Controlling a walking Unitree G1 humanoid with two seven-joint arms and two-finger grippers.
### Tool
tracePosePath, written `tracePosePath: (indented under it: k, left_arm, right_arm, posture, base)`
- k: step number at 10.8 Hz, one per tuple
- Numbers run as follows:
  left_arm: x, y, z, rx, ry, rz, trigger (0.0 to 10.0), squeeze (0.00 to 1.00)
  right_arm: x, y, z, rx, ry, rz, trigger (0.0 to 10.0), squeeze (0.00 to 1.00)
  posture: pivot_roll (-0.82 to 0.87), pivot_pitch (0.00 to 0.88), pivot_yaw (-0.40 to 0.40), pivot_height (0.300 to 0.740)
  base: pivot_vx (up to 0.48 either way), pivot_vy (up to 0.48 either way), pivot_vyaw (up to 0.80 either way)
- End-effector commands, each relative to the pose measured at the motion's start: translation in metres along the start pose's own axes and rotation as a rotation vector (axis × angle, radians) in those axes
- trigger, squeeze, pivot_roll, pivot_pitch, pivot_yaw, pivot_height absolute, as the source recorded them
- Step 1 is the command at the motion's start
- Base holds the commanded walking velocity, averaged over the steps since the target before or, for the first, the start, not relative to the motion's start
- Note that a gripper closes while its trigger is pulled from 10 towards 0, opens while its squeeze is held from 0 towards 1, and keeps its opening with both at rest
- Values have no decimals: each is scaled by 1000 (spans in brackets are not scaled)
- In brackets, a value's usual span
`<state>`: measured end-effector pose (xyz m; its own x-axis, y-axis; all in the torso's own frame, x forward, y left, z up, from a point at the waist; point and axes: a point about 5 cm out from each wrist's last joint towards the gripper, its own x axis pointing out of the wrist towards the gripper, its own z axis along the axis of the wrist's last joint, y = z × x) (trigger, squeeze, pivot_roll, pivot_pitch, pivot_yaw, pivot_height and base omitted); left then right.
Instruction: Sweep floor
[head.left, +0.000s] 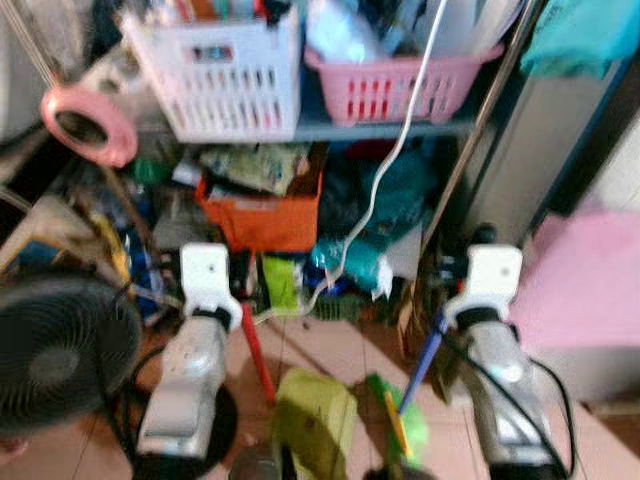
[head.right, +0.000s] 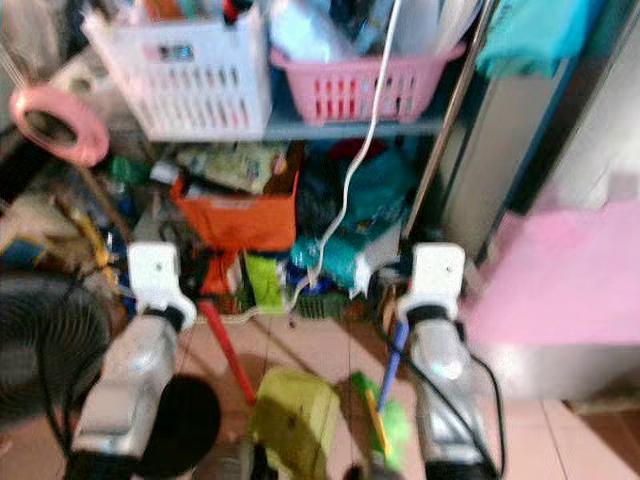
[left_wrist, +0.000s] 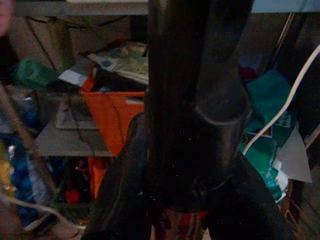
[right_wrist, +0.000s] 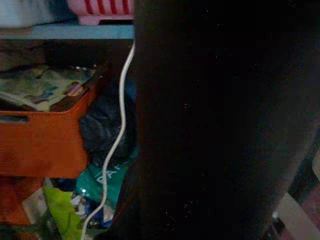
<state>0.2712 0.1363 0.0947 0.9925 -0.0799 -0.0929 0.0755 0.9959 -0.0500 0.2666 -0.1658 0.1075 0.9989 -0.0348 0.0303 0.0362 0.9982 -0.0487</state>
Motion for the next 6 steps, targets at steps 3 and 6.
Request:
tracePosePath:
  k: [3, 6]
  left_arm:
    - [1, 0, 9, 15, -37, -14, 10000, 0]
    - [0, -1, 7, 1, -31, -5, 10000, 0]
  right_arm:
    - [0, 0, -2, 12, 6, -6, 10000, 0]
    - [-2, 2, -5, 16, 15, 7, 10000, 0]
  posture:
    - [-54, 0, 82, 740]
    - [-54, 0, 82, 740]
  base:
    - [-413, 0, 0]
    - [-123, 0, 0]
